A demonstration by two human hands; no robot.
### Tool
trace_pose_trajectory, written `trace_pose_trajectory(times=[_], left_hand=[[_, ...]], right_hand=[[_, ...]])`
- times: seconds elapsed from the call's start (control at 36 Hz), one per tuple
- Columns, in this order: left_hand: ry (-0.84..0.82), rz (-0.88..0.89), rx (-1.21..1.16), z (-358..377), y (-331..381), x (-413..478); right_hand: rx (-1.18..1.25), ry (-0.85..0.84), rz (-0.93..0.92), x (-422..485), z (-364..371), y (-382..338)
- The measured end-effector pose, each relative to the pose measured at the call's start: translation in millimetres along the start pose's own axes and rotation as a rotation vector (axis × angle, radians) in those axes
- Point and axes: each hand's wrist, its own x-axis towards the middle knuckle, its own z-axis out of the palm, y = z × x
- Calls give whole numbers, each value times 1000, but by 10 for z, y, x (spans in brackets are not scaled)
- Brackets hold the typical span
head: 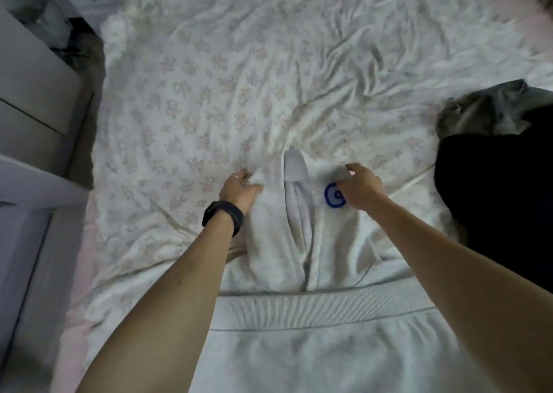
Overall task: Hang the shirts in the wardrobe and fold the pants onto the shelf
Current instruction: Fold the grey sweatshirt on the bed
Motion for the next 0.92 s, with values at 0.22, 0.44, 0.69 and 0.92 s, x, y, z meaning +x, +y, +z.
trace_pose_trajectory(times=[0.22,0.44,0.69,0.92], left_hand=[[7,183,-362,-177,-21,-1207],[-312,197,230,-315,-1001,-2642],[-171,528,819,131,-1736,-3228],[-153,518,1110,556,-1738,-2696]], right_hand=[[326,182,-324,-1102,-315,271],[-150,196,-571,-2621,-95,1515],[-353,204,-397,-3334,272,1784],[-594,44,-508,-2887,678,1703]])
